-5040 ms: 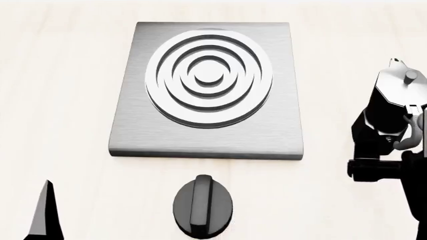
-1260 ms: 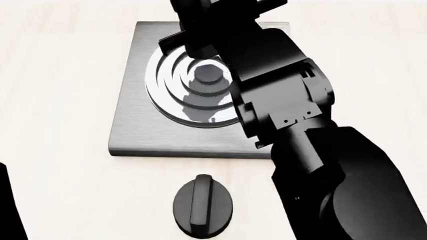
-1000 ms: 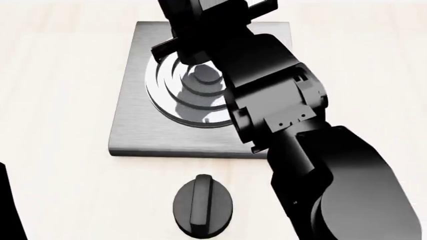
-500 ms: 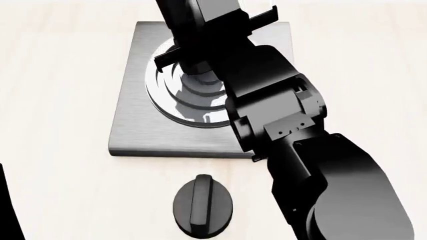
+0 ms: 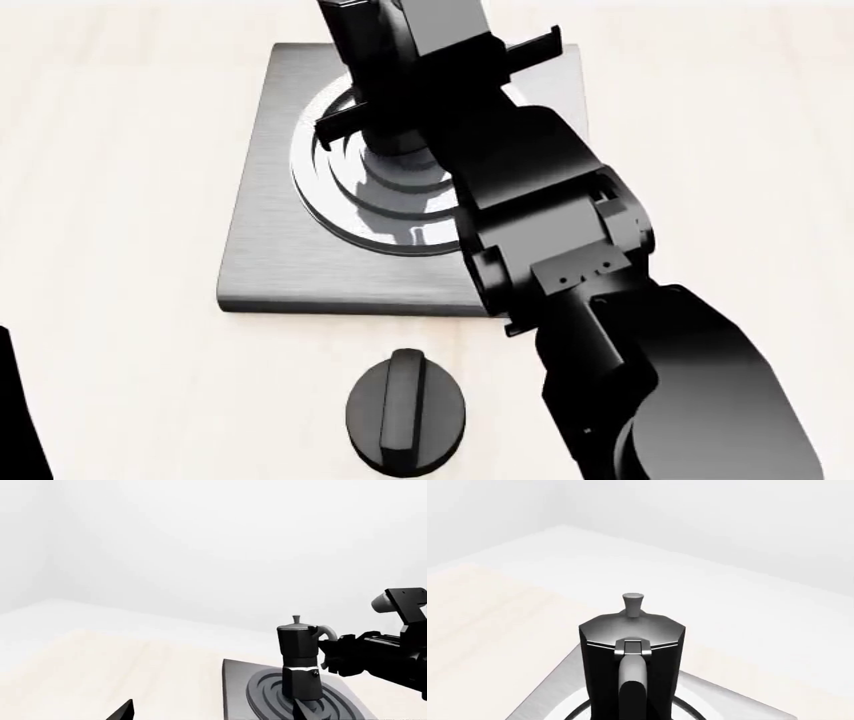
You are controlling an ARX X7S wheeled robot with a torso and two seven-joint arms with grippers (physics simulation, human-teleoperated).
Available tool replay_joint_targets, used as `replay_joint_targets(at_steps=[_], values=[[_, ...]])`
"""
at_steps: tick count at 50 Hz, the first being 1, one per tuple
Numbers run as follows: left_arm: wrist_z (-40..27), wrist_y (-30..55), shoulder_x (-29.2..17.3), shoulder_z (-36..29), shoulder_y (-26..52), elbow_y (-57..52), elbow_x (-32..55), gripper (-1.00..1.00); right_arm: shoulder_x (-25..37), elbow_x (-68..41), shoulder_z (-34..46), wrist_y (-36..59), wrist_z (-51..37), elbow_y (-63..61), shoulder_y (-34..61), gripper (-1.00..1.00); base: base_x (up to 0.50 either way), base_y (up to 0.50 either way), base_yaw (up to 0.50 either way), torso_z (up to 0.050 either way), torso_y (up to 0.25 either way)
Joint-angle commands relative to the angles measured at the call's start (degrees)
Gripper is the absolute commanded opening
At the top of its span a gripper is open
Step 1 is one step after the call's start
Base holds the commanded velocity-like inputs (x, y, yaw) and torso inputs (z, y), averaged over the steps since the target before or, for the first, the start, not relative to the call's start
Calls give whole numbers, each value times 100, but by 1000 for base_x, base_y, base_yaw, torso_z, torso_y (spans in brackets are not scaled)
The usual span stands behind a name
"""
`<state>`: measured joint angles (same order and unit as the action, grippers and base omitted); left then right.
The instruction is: Put the moka pot on the stove.
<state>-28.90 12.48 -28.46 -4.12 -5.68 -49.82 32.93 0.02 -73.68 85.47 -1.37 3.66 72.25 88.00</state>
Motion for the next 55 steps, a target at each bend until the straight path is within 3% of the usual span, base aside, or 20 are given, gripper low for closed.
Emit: replay_joint_targets(at_steps=[1, 3, 4, 37, 55], values=[[-10, -3, -10, -49, 10, 4, -24, 100, -1, 39, 39, -21, 26, 99, -130, -100, 0, 0, 0, 0, 0], [-10, -8, -9, -55, 16, 16, -30, 100, -1, 39, 25, 7, 17, 107, -123, -100, 0, 0, 0, 0, 0], [-8, -10, -8, -62, 18, 23, -33, 100, -1, 36, 19, 27, 10, 107, -115, 100, 0, 0, 0, 0, 0], [-39, -7, -25, -246, 50, -12, -130, 100, 96, 326, -318, -134, 164, 208, -377, 100, 0, 0, 0, 0, 0], [-67, -11, -49, -337, 30, -86, -186, 100, 1784, 228, -303, 112, -1416, -3160, -773, 100, 0, 0, 0, 0, 0]])
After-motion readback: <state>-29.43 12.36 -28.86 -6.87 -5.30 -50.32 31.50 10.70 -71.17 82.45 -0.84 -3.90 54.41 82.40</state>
